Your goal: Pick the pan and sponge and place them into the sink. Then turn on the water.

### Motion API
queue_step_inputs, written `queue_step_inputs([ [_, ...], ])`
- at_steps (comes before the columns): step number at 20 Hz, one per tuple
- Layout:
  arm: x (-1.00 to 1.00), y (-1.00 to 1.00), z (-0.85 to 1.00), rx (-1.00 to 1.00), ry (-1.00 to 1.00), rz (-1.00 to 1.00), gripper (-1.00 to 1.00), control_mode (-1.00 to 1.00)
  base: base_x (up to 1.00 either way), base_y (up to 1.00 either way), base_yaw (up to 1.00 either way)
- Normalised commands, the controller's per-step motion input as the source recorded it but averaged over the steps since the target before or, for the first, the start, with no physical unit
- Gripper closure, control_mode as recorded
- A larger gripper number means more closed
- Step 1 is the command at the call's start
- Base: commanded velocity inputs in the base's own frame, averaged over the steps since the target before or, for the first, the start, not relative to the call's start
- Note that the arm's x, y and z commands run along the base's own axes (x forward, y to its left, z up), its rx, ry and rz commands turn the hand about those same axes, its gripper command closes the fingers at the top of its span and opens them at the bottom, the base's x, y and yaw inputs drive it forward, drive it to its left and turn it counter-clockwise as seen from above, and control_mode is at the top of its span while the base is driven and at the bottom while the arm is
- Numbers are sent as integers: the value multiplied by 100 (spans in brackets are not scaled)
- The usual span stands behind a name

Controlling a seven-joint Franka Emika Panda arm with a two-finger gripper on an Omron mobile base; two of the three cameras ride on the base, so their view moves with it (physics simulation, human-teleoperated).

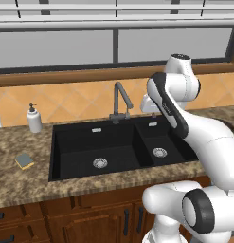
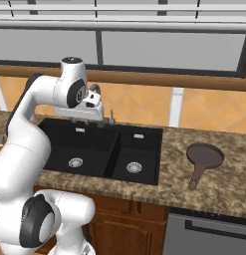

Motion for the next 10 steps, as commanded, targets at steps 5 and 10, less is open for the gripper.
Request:
queue_step_inputs([
  [5,-4,-27,-1,1,-2,0,-100,-100,0,0,0],
  [10,-15,-82,-12,5,-2,0,-100,-100,0,0,0],
])
